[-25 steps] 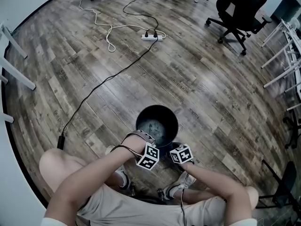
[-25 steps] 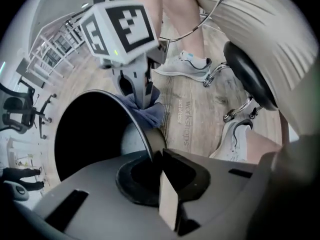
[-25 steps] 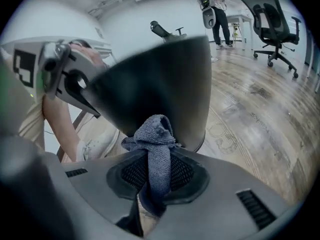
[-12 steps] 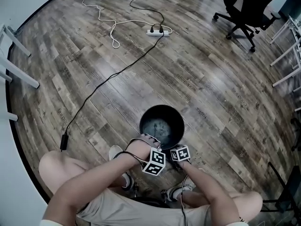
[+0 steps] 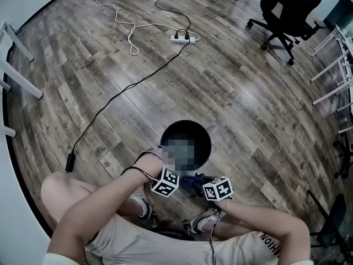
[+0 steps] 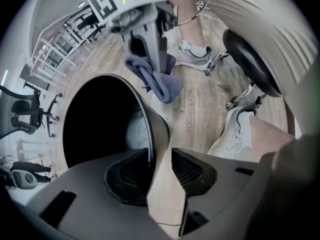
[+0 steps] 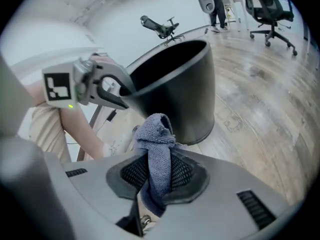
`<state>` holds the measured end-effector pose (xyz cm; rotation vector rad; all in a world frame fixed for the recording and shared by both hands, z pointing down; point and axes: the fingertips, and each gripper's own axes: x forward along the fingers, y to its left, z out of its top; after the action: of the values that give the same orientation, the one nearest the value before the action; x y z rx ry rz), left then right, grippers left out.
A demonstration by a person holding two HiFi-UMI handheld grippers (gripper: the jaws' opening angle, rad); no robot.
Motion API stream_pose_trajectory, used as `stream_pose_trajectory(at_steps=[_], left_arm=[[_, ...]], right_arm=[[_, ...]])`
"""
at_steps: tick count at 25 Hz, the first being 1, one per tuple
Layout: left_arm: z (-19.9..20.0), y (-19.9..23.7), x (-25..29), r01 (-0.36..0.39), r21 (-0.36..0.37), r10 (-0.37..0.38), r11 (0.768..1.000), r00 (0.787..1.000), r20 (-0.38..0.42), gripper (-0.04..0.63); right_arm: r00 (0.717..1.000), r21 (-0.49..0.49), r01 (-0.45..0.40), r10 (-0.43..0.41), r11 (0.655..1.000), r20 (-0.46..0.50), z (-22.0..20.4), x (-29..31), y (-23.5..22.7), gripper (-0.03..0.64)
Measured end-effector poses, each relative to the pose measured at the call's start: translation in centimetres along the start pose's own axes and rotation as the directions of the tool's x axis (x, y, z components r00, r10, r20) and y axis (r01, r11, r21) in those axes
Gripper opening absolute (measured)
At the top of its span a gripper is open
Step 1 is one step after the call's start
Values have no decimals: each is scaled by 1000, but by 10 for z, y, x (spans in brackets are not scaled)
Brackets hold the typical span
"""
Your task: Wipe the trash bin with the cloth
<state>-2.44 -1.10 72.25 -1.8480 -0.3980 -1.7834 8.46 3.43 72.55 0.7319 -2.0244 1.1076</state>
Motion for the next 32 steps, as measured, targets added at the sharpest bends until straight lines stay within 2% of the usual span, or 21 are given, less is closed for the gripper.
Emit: stream_pose_trajectory(at_steps=[2, 3, 4, 6, 9, 12, 14, 19, 23, 26, 28, 30, 32], left_arm=[[1, 3, 1, -12, -13, 12, 1000, 1000, 8, 141], [2, 5, 1, -10, -23, 10, 1000, 1000, 11, 117], [3, 6, 1, -3, -27, 4, 1000, 1000, 11, 94], [3, 6, 0, 5, -19, -5, 1000, 1000, 4, 89], [8, 4, 1, -9, 14, 9, 1000, 1000, -1, 70], [17, 2, 0, -12, 36, 12, 999, 1000, 10, 48], [25, 3, 0, 3, 10, -3, 1000, 1000, 28, 43], [33, 8, 0, 17, -65, -14, 998, 999, 47, 41], [39, 11, 1, 25, -135, -18, 990, 998, 56, 41], [48, 12, 3, 24, -193, -11, 981, 998, 68, 41], [46, 16, 6, -4, -204, 14, 979, 999, 49, 42], [41, 18, 8, -27, -195, 33, 980, 999, 31, 50], [47, 17, 8, -19, -194, 29, 981, 998, 52, 55]], right_arm=[[999, -11, -5, 5, 1000, 45, 22, -20, 20, 80], [998, -11, -1, 2, 1000, 69, 33, -25, 25, 80], [996, -9, 4, -4, 1000, 88, 42, -26, 28, 80], [995, -1, 17, -17, 1000, 94, 54, -21, 26, 80], [996, 16, 38, -39, 999, 77, 51, -5, 14, 80], [995, -21, 75, -74, 997, 66, 41, 19, -7, 81], [994, -46, 99, -96, 994, 60, 31, 39, -23, 80], [991, -32, 118, -116, 992, 62, 9, 92, -56, 81], [991, -88, 136, -134, 987, 28, -7, 130, -80, 81], [989, -48, 138, -135, 989, 54, -20, 149, -93, 80], [987, -9, 139, -138, 990, 85, -18, 155, -96, 80], [985, -52, 163, -159, 985, 70, -13, 154, -93, 80], [983, -111, 185, -184, 976, 19, -20, 143, -88, 80]])
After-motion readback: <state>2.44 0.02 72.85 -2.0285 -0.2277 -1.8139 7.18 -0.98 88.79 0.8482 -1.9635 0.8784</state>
